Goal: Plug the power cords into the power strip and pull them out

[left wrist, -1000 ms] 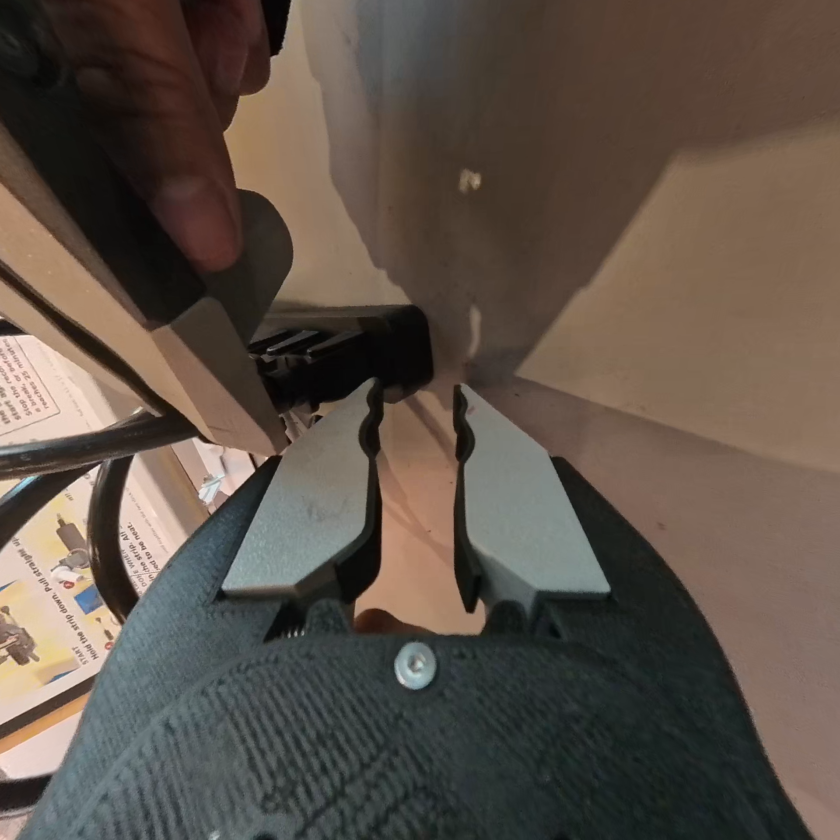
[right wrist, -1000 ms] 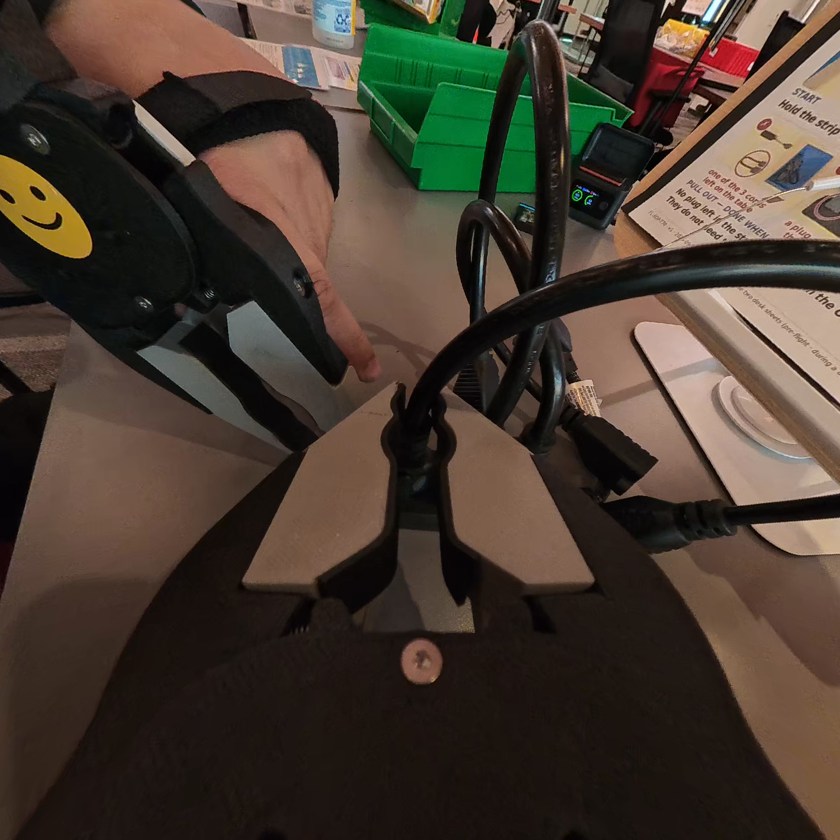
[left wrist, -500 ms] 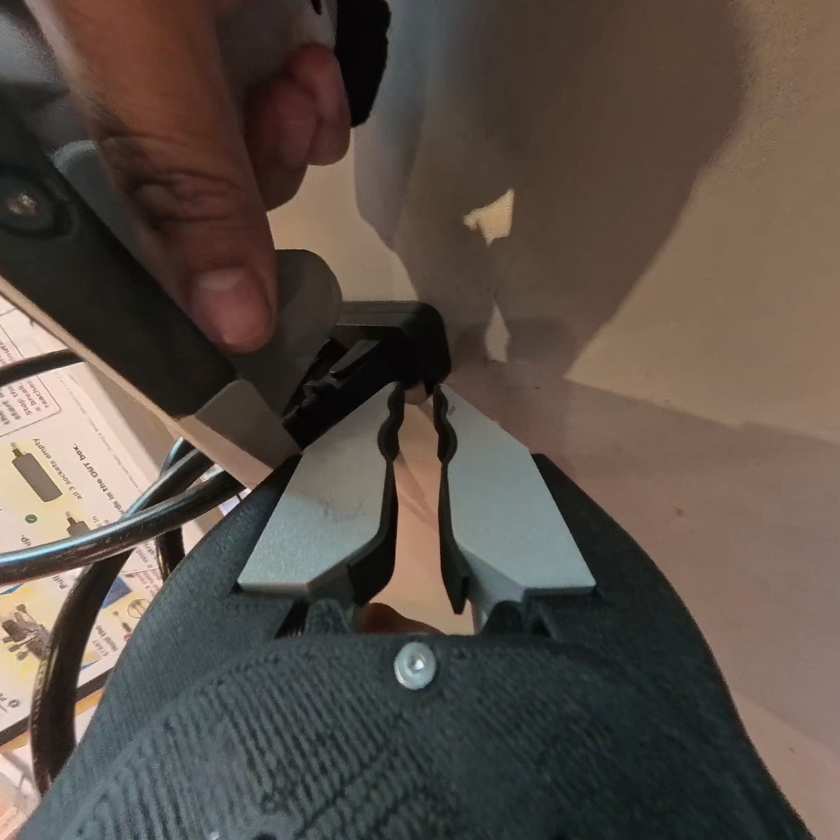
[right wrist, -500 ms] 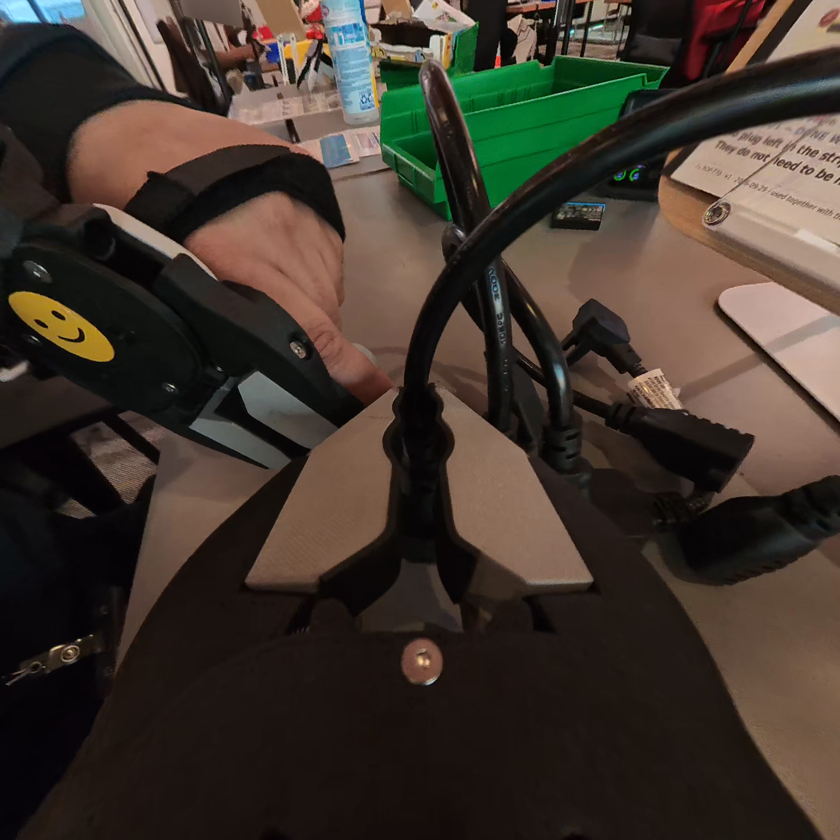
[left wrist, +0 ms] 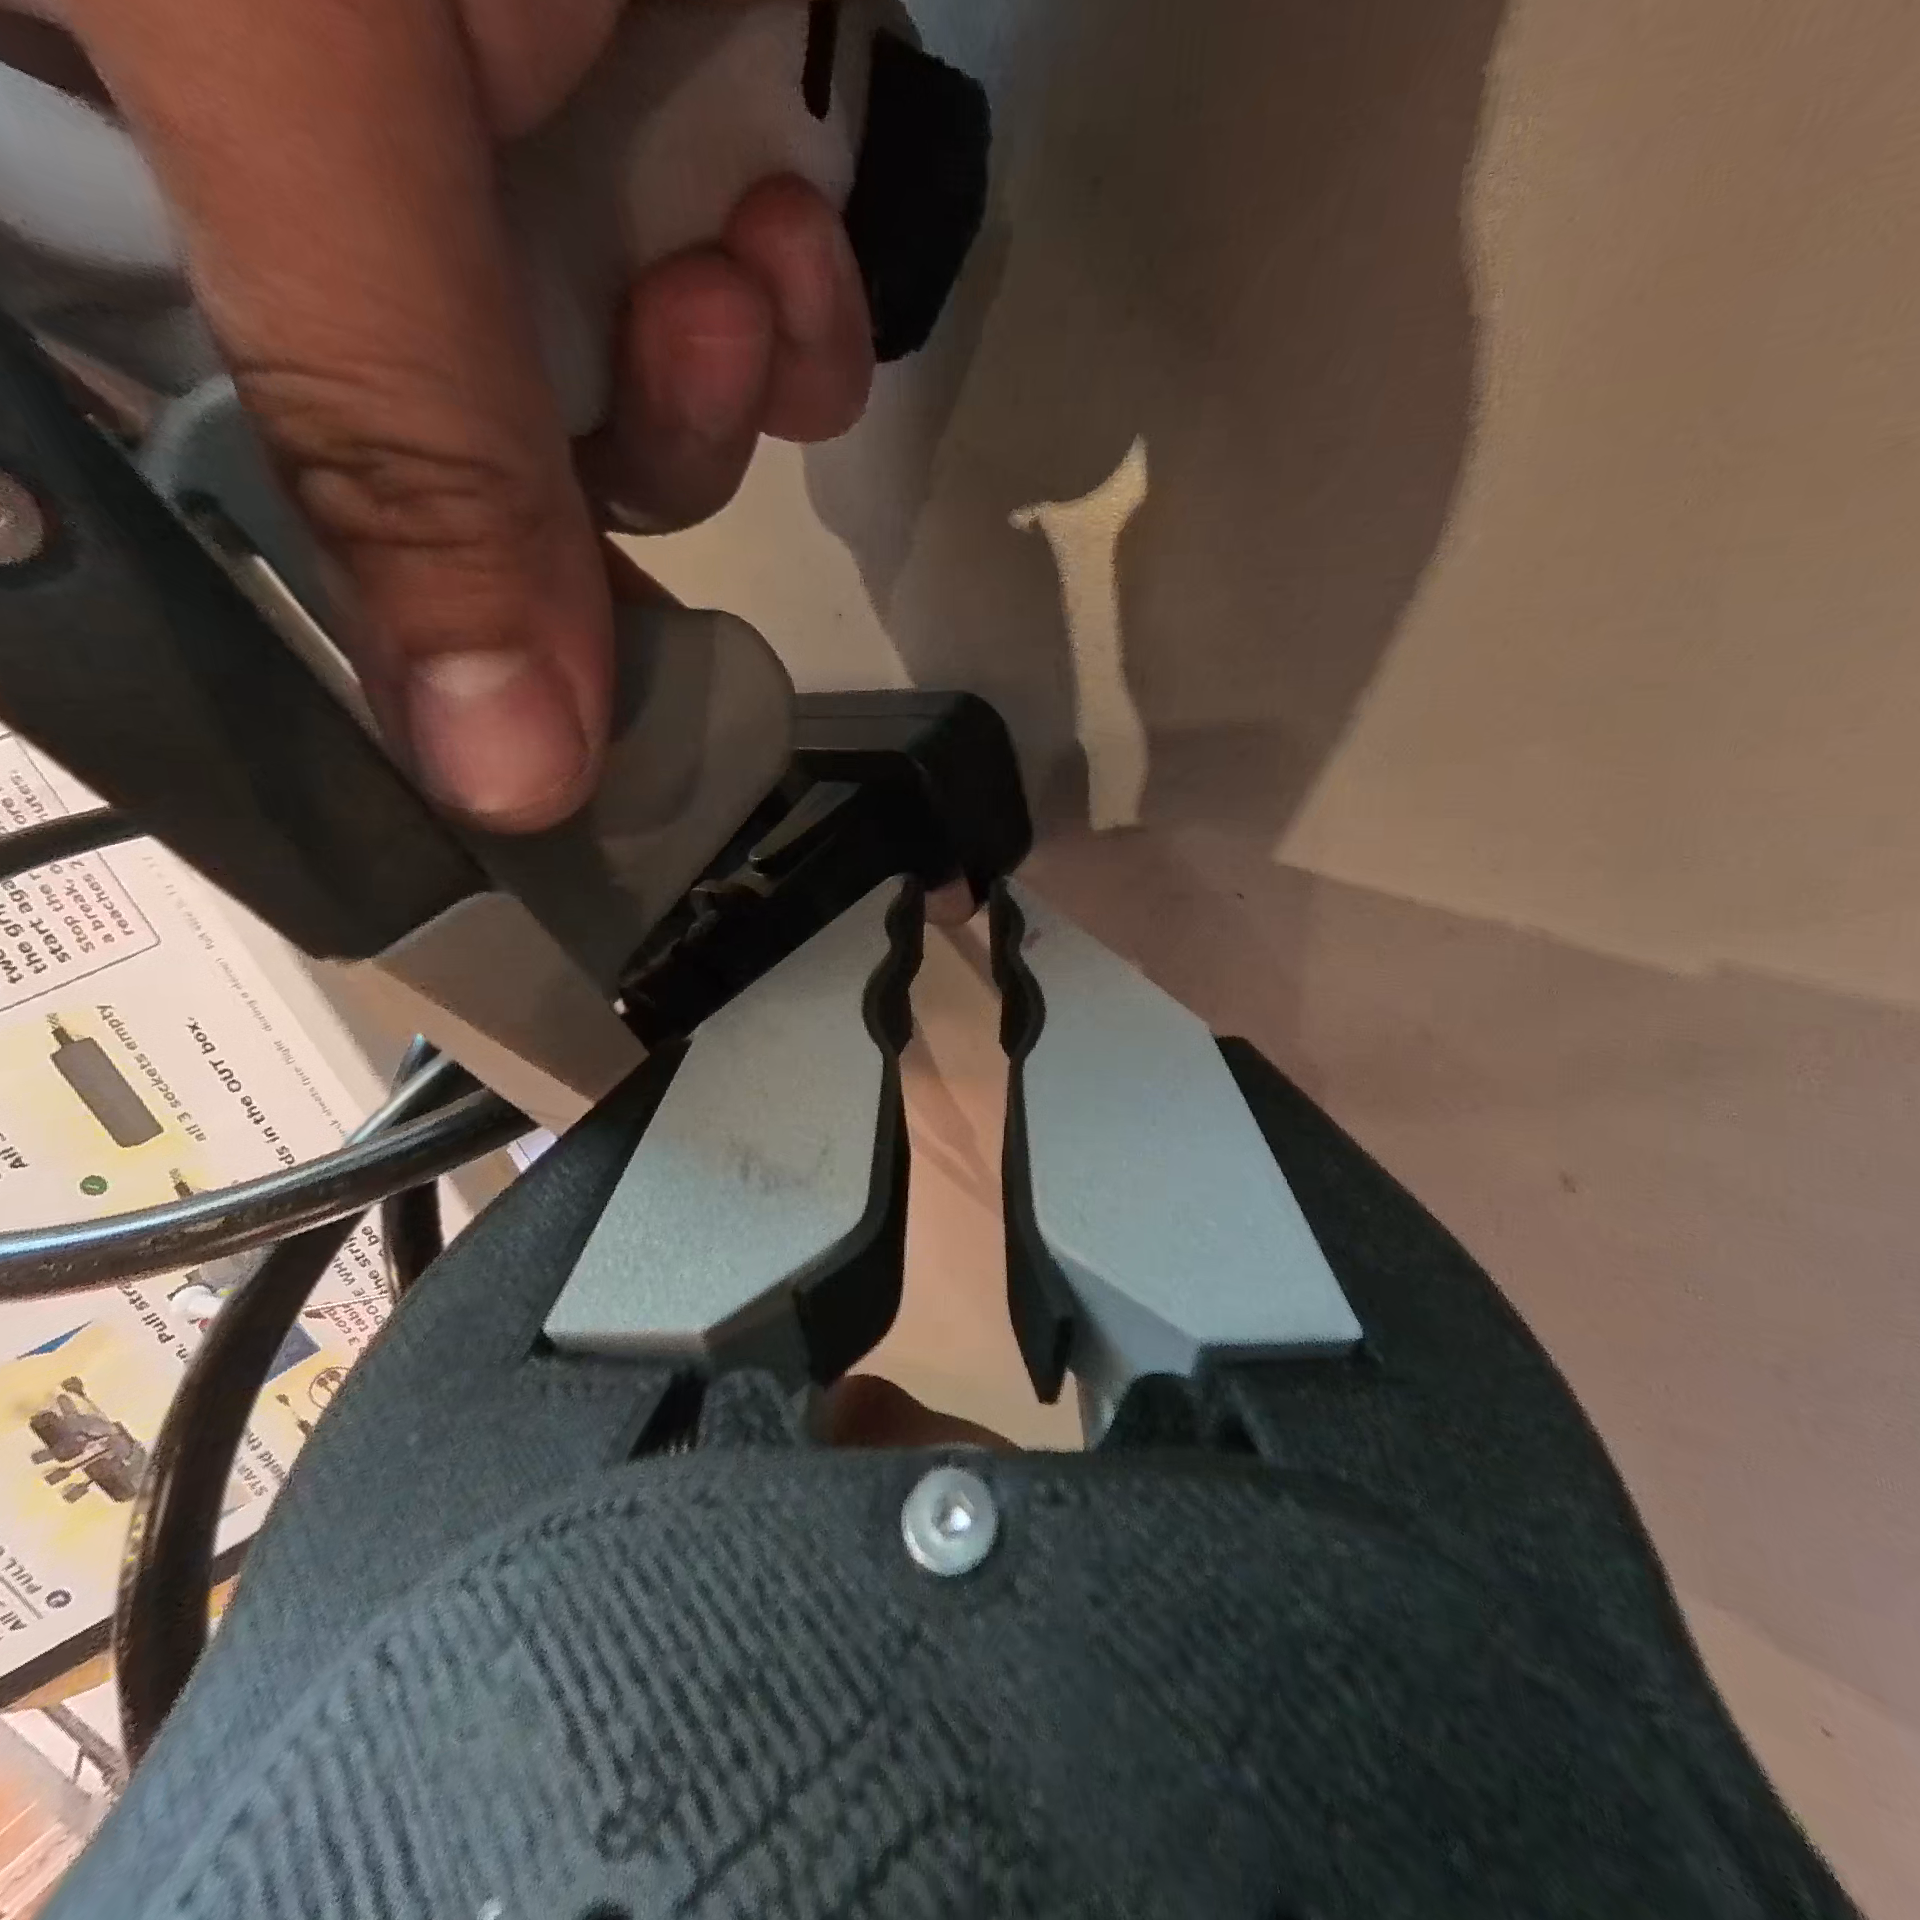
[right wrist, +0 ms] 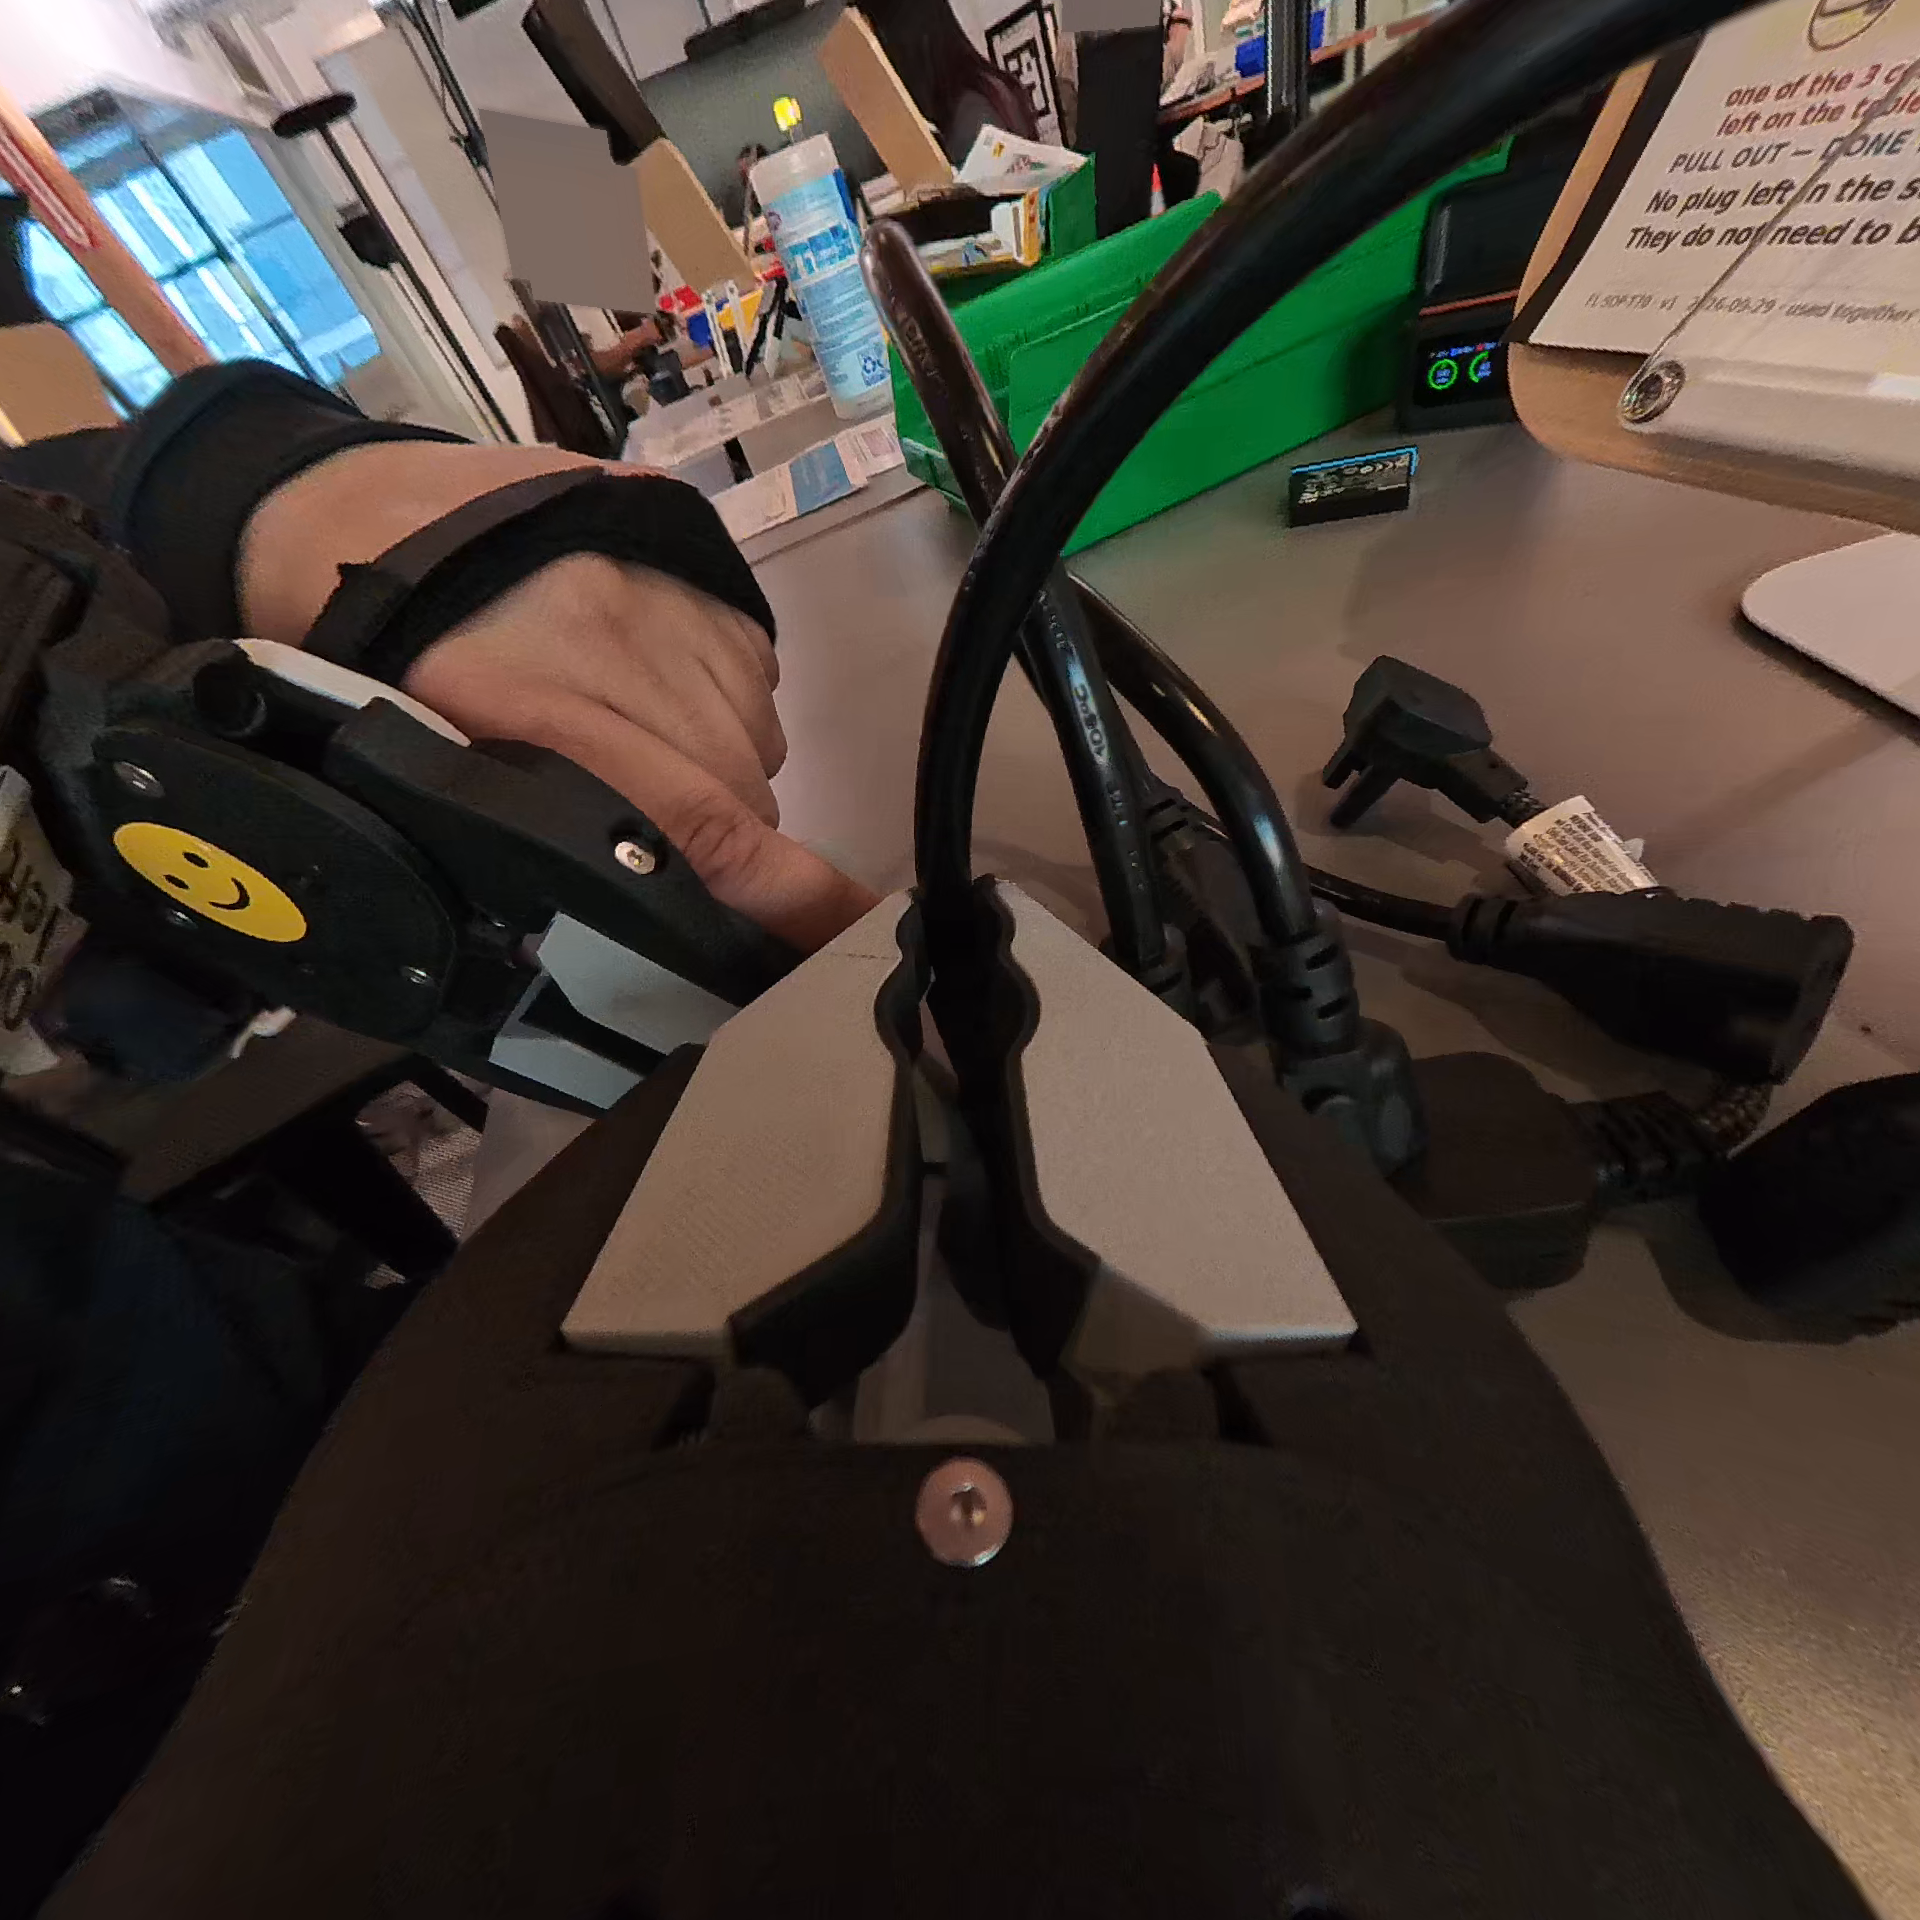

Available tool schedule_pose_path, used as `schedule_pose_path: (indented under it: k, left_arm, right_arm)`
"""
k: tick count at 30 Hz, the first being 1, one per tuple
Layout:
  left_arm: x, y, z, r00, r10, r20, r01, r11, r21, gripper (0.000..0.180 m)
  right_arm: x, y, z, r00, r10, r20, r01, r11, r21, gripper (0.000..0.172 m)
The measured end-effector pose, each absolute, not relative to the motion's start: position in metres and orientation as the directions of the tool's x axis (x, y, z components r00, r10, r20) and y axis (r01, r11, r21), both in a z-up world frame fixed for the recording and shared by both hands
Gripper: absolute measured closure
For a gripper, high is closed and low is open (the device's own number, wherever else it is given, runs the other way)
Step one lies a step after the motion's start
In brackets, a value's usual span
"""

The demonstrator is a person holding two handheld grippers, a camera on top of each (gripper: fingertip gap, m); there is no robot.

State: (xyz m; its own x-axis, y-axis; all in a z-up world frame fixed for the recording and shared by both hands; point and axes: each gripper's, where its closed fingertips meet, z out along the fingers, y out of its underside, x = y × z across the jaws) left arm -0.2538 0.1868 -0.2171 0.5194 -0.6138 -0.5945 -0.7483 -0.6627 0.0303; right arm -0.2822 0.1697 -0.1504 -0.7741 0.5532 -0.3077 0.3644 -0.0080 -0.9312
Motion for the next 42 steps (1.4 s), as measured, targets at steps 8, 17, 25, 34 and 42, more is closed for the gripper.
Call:
schedule_pose_path:
  k: [8,17,25,34,42]
  left_arm:
    - [-0.254,0.187,-0.217,0.51,-0.619,-0.597,-0.751,-0.659,0.041,0.169]
    - [-0.253,0.188,-0.216,0.681,-0.485,-0.548,-0.663,-0.727,-0.18,0.169]
    - [-0.267,0.181,-0.198,0.915,-0.043,-0.401,-0.304,-0.728,-0.615,0.147]
    - [-0.265,0.204,-0.192,0.973,0.213,-0.09,0.023,-0.476,-0.879,0.144]
    - [-0.266,0.194,-0.181,0.987,0.159,-0.03,0.045,-0.449,-0.892,0.154]
  right_arm:
    - [-0.281,0.169,-0.149,-0.772,0.512,-0.377,0.399,-0.072,-0.914,0.167]
    - [-0.284,0.17,-0.152,-0.791,0.601,-0.116,0.234,0.122,-0.964,0.166]
    - [-0.282,0.17,-0.141,-0.804,0.541,-0.249,0.289,-0.01,-0.957,0.166]
    - [-0.277,0.161,-0.127,-0.822,0.529,-0.211,0.232,-0.027,-0.972,0.166]
    - [-0.274,0.164,-0.121,-0.83,0.55,-0.089,0.132,0.039,-0.99,0.156]
